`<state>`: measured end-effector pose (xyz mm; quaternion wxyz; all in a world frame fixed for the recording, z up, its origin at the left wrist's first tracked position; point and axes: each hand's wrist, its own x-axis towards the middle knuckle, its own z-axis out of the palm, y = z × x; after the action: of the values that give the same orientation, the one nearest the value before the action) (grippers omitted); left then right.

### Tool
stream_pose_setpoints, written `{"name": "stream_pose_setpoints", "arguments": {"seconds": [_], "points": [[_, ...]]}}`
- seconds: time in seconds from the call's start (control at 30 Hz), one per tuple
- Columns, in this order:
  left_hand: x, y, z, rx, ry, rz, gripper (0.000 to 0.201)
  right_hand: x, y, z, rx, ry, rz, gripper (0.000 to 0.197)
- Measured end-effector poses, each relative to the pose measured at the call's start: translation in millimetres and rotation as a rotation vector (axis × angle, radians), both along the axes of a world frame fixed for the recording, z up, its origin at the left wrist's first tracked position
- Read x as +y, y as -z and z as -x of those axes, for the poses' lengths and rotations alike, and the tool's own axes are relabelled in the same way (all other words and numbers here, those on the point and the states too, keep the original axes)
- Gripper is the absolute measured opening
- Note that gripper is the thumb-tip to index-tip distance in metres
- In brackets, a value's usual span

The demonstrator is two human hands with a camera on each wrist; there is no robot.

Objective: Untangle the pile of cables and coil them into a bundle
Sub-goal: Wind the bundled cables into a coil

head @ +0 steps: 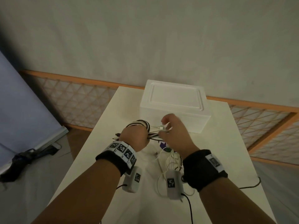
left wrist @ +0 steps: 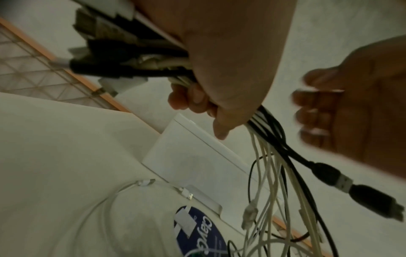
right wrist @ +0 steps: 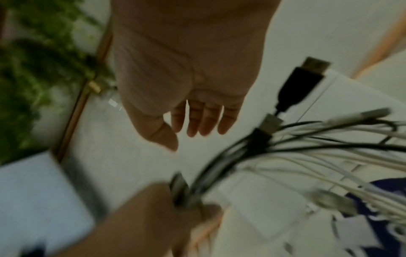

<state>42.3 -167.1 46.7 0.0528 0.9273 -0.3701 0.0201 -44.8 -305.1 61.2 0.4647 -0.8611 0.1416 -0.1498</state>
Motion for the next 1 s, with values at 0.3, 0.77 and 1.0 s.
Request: {"name": "stream_pose_setpoints", "arguments": {"seconds": [0.3,0.77,1.0], "points": [[37,-17,-33,-0.083,-0.028,-0.100,0.014,-23,104,42,0.407,0.208,0.520,0.068],[69,-19,-63,0.011,-0.219,0.003,0.018,-59,79,53,0.547,0.202,0.487,0.071],[44,-22,-31,-0.018,-0.125,-0.046,0.022,19,59,0,0.153,-0.057,0.143,0.026]]}}
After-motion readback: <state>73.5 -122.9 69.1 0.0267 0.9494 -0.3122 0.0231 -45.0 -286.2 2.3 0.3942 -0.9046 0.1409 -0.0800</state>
